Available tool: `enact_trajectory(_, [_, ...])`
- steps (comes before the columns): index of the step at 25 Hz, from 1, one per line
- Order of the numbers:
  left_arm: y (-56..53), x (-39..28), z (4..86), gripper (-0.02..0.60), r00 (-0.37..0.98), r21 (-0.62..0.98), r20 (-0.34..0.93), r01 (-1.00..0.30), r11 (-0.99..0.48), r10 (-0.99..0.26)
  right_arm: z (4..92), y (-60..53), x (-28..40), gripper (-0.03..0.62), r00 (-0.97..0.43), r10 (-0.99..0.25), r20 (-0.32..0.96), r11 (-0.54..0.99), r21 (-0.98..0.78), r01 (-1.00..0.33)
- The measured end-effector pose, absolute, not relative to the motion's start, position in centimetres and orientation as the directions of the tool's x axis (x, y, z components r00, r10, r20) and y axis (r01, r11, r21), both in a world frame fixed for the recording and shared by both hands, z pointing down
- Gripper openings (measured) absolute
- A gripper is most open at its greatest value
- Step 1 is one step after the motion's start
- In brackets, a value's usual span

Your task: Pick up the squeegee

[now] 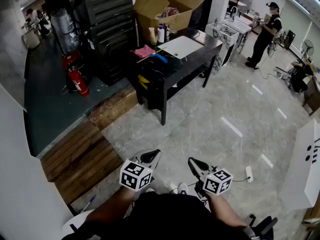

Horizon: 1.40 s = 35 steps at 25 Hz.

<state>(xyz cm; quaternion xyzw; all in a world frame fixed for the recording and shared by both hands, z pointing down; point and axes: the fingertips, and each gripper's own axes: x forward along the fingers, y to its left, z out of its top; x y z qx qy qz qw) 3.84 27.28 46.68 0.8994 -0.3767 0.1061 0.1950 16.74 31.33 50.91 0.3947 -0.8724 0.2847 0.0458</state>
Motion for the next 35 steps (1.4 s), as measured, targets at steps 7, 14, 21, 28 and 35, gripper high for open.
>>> enact_trajectory(7, [27.9, 3.7, 46.8, 0.020, 0.694, 0.273, 0.335, -0.719, -0.639, -0.637, 50.7, 31.2, 16.5, 0.008, -0.682, -0.662, 0.311, 0.529, -0.451, -0.719])
enact_trajectory(14, [27.3, 2.2, 46.6, 0.020, 0.676, 0.277, 0.330, -0.737, -0.617, -0.659, 50.6, 30.9, 15.5, 0.008, -0.694, -0.657, 0.297, 0.529, -0.474, -0.704])
enact_trajectory(21, [27.8, 1.4, 46.9, 0.020, 0.671, 0.228, 0.354, -0.738, -0.635, -0.652, 50.4, 30.6, 14.7, 0.008, -0.677, -0.660, 0.325, 0.511, -0.465, -0.722])
enact_trajectory(28, [27.6, -1.3, 47.4, 0.020, 0.666, 0.247, 0.341, -0.744, -0.621, -0.663, 50.7, 30.8, 12.2, 0.008, -0.681, -0.646, 0.345, 0.523, -0.449, -0.724])
enact_trajectory(35, [27.6, -4.3, 46.9, 0.020, 0.654, 0.250, 0.309, -0.756, -0.605, -0.690, 50.4, 30.6, 10.3, 0.008, -0.655, -0.672, 0.344, 0.496, -0.447, -0.744])
